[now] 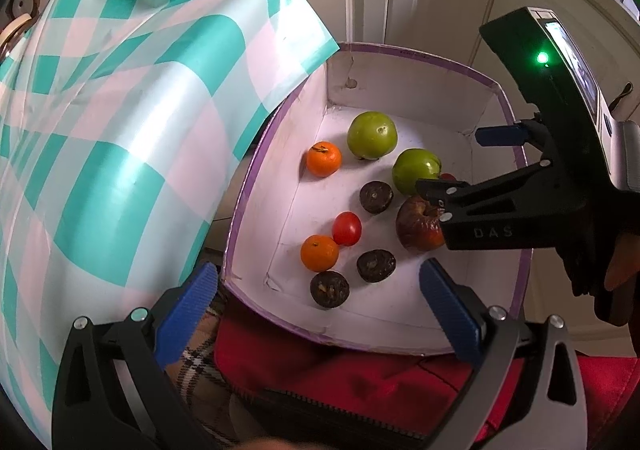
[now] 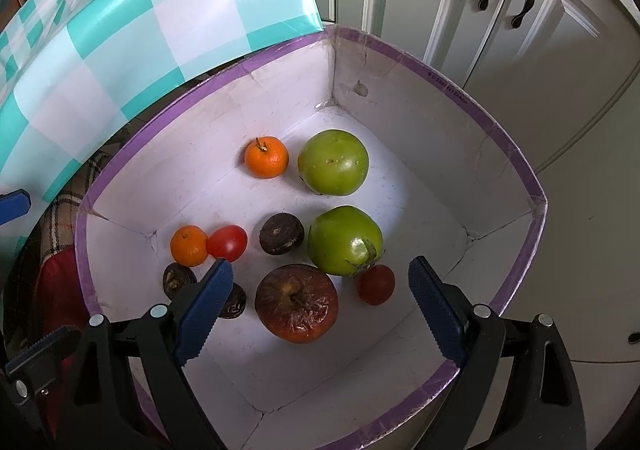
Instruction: Organize fruits
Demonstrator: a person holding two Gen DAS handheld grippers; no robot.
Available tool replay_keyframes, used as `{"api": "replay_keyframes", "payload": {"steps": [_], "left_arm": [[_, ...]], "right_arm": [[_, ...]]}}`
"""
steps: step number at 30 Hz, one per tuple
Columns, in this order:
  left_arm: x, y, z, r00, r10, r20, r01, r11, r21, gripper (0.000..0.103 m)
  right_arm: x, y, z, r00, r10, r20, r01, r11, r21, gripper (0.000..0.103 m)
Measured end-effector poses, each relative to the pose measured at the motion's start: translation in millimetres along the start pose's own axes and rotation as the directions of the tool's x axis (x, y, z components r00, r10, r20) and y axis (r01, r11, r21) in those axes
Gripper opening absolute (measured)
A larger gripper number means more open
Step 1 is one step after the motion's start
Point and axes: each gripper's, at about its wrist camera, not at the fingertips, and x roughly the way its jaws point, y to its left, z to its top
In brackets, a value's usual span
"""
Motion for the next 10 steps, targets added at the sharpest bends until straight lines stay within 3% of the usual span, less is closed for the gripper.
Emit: {"api": "replay_keyframes", "payload": {"steps": [10], "left_arm": [[-8.3,2.2,0.6,1.0,-0.004,0.025,0.004,1.0,-0.008,0.101]], "right_arm": [[-5.4,1.5,2.3,1.0,-0.02,0.003,0.02,1.0,-0.021,0.087]]}}
